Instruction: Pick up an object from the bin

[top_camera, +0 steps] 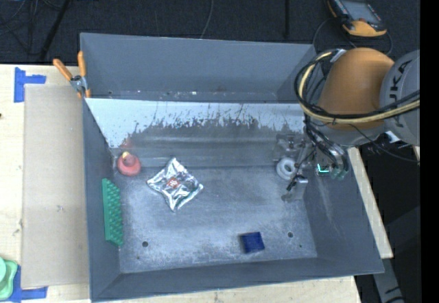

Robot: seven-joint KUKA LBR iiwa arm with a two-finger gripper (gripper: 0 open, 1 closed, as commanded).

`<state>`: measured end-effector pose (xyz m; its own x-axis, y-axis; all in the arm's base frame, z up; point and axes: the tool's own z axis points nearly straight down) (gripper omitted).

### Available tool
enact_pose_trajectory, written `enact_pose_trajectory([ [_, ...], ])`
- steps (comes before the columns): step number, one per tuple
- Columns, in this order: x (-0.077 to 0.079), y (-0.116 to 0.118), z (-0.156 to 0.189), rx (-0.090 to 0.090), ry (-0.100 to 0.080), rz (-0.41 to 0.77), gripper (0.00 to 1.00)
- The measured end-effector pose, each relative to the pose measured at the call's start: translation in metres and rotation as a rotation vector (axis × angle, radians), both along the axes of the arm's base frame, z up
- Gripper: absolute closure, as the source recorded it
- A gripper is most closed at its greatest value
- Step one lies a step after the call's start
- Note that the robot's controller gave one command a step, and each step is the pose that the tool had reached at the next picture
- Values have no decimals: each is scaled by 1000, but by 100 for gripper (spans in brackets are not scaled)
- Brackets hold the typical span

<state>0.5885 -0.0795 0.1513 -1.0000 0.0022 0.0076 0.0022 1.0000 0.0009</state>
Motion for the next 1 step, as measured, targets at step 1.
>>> enact_pose_trajectory([
  [1,-57,48,-82,5,0,423,0],
])
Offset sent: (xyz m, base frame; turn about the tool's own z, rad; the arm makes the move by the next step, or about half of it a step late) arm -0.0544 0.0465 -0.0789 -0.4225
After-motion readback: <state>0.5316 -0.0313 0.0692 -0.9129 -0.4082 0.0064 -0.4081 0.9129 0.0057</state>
